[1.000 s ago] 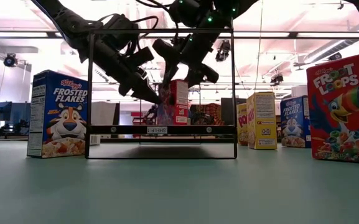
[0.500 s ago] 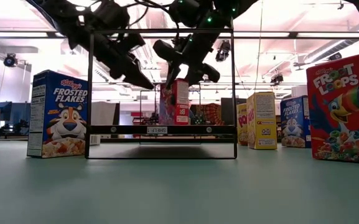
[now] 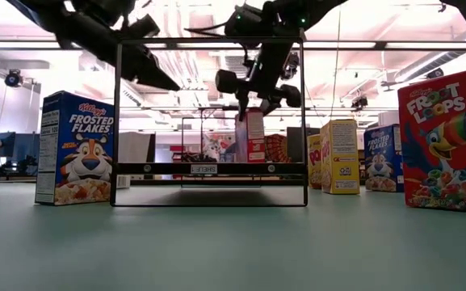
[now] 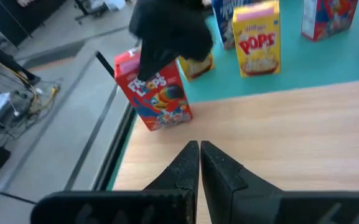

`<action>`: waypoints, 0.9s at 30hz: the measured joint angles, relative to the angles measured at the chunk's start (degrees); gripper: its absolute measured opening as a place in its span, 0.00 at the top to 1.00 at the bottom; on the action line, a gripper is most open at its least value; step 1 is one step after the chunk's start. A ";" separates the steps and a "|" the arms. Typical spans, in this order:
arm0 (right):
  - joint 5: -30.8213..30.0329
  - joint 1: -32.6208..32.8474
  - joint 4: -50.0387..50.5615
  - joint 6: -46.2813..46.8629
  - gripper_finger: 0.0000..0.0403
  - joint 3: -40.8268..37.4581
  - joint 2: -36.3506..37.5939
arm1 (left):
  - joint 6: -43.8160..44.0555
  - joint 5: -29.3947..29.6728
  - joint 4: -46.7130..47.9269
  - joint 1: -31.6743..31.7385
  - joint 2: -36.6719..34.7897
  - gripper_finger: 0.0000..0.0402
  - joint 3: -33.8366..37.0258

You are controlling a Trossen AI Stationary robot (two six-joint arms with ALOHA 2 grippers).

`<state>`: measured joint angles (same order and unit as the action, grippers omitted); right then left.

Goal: Stack cereal on shelf
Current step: Put the top red cereal box on the shelf

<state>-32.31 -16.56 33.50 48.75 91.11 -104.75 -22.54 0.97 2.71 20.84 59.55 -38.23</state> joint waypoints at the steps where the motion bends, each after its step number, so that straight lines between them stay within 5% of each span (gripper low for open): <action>1: -0.33 -0.11 -0.01 1.27 0.61 0.00 0.00 | 0.18 0.00 -0.12 0.00 -0.88 1.00 0.39; 18: -2.63 0.01 -0.71 9.16 0.61 -0.09 -1.90 | 0.56 -0.02 -0.30 0.00 -4.50 1.00 2.42; 27: -1.82 0.42 -1.27 8.63 0.47 -0.13 -1.90 | 0.56 -0.04 -0.32 0.00 -4.57 1.00 2.42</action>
<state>-34.13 -16.14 32.23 57.38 90.98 -106.65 -21.98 0.93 2.39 20.84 54.98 -35.81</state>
